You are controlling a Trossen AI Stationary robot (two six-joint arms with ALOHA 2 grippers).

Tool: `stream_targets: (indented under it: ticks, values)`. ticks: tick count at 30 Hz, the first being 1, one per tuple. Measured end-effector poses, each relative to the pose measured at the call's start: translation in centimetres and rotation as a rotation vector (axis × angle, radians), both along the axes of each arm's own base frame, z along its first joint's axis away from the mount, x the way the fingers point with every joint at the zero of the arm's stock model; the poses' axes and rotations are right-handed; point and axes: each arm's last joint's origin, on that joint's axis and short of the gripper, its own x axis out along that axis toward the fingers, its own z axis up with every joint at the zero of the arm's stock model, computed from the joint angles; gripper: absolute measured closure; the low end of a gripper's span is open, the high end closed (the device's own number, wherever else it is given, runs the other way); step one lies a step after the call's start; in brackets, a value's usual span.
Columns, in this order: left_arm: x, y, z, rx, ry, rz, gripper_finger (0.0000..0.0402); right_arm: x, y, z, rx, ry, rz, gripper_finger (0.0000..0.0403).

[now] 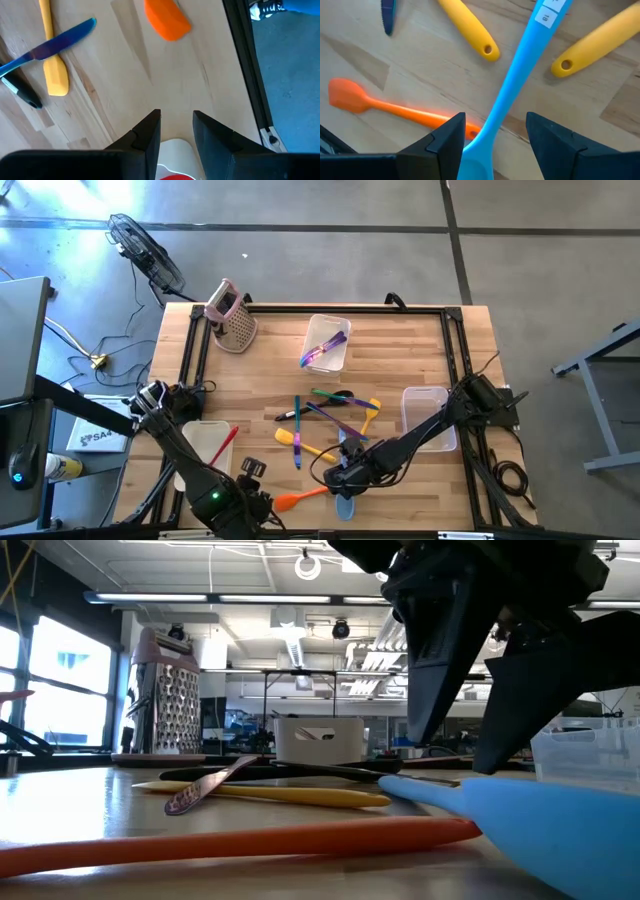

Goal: Pick & Place Kitchen Items
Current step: Put the blue serving spoon into the transparent bin

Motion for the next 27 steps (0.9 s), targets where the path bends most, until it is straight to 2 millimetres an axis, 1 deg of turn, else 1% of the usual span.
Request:
stream_targets:
  ticks: [9, 15, 22, 27]
  values:
    - [-0.5, -0.4, 0.0, -0.001, -0.003, -0.017, 0.0293, 0.1, 0.0, -0.2, 0.005, -0.004, -0.017, 0.0200]
    - [-0.5, -0.5, 0.0, -0.002, -0.011, -0.009, 0.0293, 0.4, 0.0, -0.6, 0.017, -0.004, -0.015, 0.0200]
    - [-0.4, -0.6, 0.0, -0.016, -0.021, -0.006, 0.0293, 0.4, 0.0, -0.6, 0.011, -0.007, -0.018, 0.0200]
    - [-0.4, -0.6, 0.0, -0.016, -0.021, -0.006, 0.0293, 0.7, 0.1, -2.3, -0.006, 0.029, -0.019, 0.0200]
